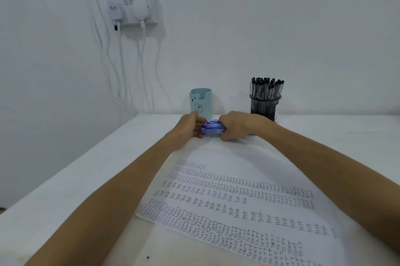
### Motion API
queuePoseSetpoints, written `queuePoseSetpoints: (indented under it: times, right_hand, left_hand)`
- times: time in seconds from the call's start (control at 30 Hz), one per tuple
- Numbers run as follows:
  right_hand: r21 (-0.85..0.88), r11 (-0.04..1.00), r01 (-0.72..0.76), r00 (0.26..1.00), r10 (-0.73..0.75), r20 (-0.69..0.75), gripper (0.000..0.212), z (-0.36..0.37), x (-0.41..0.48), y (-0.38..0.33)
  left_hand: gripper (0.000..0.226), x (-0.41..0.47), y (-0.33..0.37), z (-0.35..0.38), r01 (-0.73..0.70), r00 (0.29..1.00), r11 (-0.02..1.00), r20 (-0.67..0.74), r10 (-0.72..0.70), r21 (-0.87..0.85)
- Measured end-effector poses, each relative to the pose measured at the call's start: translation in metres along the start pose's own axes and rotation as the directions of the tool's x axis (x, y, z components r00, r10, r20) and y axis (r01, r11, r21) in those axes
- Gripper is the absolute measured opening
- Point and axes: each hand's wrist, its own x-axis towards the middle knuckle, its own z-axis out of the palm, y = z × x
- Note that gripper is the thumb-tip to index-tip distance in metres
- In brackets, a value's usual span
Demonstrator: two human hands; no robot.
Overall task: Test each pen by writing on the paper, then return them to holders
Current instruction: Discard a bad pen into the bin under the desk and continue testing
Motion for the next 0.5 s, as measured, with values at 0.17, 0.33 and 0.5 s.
queuePoseSetpoints:
  times: [0.17,0.33,0.5]
  right_hand:
    - [0.152,0.988,0.036,0.985,-0.009,-0.174,0.016,-0.009,0.006,0.005]
    - [0.734,0.647,0.206,0.907,0.155,-0.391,0.004,-0.019,0.011,0.013]
    - [0.904,0.163,0.396,0.847,0.316,-0.428,0.013,0.004,0.020,0.005]
  left_hand:
    - [0.057,-0.005,0.010,-0.006,-0.024,1.000,0.999,-0.019,0.023,-0.041]
    - [0.062,-0.006,0.019,-0.009,-0.045,0.999,0.998,-0.030,0.044,-0.033]
    - [0.062,-0.005,0.018,-0.003,-0.070,0.997,0.997,-0.039,0.070,0.015]
